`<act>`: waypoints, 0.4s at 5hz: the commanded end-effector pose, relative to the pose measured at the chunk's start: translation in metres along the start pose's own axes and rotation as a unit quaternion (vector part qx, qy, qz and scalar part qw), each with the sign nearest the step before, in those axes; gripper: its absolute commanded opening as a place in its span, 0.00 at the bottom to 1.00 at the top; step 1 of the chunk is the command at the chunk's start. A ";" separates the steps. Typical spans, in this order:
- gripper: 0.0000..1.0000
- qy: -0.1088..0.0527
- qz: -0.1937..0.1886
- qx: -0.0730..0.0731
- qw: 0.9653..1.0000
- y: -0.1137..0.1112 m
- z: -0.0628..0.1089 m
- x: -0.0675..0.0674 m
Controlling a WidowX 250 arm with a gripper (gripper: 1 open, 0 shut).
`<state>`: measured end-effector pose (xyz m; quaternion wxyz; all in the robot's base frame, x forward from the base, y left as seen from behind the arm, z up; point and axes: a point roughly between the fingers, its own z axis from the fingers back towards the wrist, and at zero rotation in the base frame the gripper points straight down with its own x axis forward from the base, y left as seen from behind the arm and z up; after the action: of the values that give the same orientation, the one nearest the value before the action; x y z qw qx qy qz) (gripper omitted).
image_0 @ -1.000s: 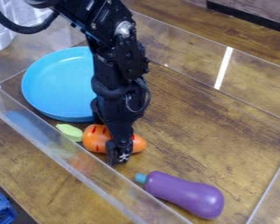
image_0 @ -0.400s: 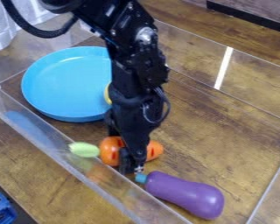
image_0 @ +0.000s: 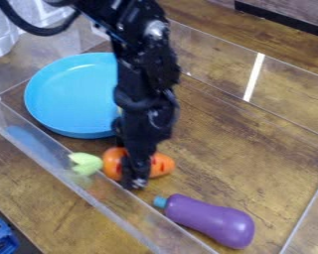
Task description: Remove the carrot from the blue tray and put it on the table
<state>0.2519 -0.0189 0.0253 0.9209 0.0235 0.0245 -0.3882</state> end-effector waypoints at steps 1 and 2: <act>0.00 -0.032 -0.010 0.032 0.999 0.016 0.020 0.010; 0.00 -0.038 -0.021 0.031 0.999 0.017 0.020 0.019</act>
<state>0.2684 -0.0190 0.0336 0.9122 0.0311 0.0013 -0.4086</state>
